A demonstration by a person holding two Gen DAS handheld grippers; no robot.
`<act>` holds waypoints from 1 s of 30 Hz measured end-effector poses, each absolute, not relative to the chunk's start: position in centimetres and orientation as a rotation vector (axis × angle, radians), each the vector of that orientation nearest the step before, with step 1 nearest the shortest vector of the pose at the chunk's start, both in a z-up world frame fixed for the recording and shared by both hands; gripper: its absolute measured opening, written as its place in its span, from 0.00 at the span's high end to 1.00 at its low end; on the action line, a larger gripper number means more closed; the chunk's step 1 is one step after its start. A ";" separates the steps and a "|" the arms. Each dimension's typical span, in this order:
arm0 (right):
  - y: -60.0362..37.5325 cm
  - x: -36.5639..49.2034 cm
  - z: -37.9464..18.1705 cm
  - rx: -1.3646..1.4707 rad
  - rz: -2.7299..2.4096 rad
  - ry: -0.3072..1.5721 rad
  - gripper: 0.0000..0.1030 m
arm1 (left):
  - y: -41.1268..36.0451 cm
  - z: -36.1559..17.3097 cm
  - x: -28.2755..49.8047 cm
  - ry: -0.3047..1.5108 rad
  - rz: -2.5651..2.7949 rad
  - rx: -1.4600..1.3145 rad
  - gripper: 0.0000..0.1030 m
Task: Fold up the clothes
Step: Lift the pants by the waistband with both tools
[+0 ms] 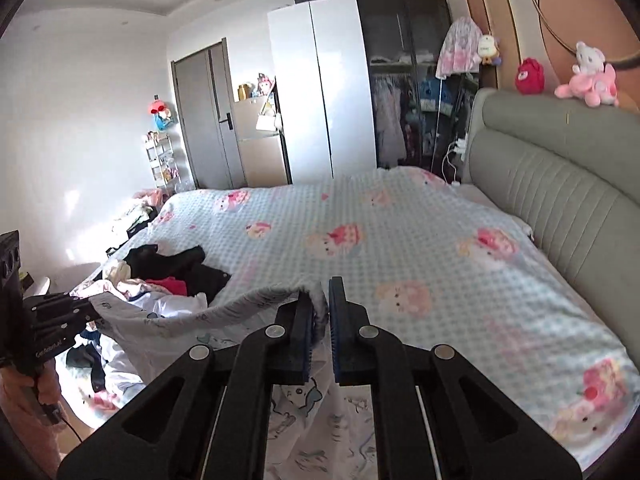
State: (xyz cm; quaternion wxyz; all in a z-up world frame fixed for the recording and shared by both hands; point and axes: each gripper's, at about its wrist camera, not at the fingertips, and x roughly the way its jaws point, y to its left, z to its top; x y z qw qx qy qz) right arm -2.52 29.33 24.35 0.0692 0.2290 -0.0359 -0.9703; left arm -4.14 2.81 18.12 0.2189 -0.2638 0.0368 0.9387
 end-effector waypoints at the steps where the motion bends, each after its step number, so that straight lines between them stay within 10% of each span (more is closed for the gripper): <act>1: 29.2 -2.5 25.1 0.669 -2.923 -0.092 0.95 | 2.8 18.6 -4.4 0.100 2.602 -0.720 0.95; 21: 29.3 -9.0 26.3 0.710 -2.991 -0.016 0.95 | 5.4 27.3 -11.5 0.320 2.724 -0.577 0.94; 30: 29.5 -3.6 5.9 1.204 -2.790 -0.248 0.94 | 3.0 3.8 -7.7 0.249 2.519 -1.169 0.91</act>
